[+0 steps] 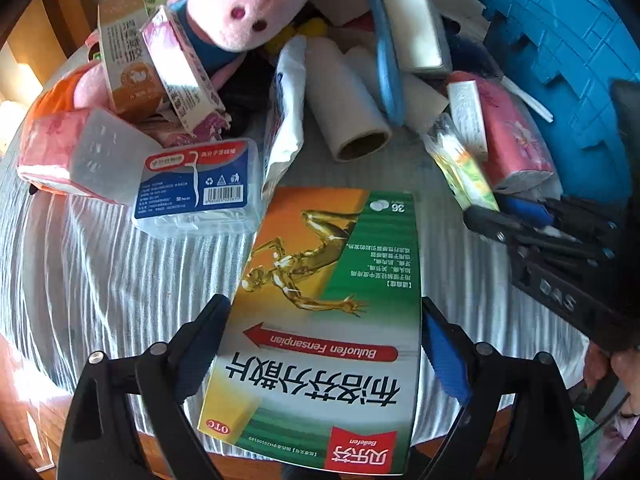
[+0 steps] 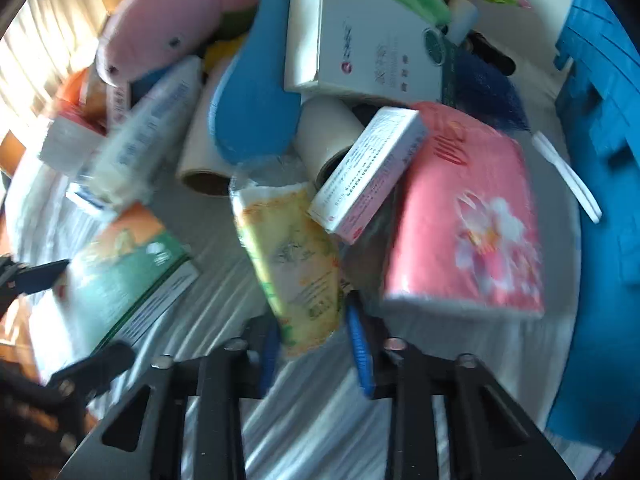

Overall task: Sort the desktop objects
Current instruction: 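Grasp the yellow-green wrapped packet with the right tool while the left tool holds the Buluofen box, then carry the Buluofen box and the yellow-green packet over the blue crate with both tools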

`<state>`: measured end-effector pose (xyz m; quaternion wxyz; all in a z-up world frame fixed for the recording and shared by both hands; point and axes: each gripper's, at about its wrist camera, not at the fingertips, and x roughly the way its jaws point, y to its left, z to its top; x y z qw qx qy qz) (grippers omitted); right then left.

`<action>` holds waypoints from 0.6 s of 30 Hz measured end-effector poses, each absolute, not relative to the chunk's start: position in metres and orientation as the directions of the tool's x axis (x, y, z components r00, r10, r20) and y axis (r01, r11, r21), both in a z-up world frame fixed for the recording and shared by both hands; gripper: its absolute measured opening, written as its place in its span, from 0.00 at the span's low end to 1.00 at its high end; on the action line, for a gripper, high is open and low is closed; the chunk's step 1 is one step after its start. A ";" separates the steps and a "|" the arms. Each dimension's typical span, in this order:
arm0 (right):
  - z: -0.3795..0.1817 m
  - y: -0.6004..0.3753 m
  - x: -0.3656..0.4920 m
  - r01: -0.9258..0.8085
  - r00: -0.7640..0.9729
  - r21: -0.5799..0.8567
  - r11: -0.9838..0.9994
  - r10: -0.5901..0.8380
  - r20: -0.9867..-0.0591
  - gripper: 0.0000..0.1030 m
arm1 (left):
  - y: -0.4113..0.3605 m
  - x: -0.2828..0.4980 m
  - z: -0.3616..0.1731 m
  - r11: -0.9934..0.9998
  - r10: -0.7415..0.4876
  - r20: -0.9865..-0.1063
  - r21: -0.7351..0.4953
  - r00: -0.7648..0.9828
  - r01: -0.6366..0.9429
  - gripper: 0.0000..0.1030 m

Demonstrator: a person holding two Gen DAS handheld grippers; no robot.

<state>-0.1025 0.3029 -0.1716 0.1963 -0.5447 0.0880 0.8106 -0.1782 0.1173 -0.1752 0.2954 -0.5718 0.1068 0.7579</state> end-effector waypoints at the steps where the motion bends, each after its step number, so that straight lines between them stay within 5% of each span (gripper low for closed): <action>1: -0.163 0.299 -0.094 -0.408 -0.349 -0.058 -0.911 0.215 -0.912 0.25 | 0.117 -0.175 -0.168 -0.800 0.336 -0.925 -0.180 -0.179 -0.573 0.89; 11: -0.077 0.282 -0.049 -0.388 -0.514 -0.043 -0.921 0.255 -0.819 0.25 | 0.115 -0.146 -0.113 -0.818 0.359 -0.881 -0.139 -0.307 -0.558 0.86; 18: -0.010 0.273 -0.025 -0.326 -0.651 -0.061 -0.944 0.271 -0.709 0.25 | 0.126 -0.136 -0.057 -0.858 0.379 -0.772 -0.086 -0.510 -0.506 0.86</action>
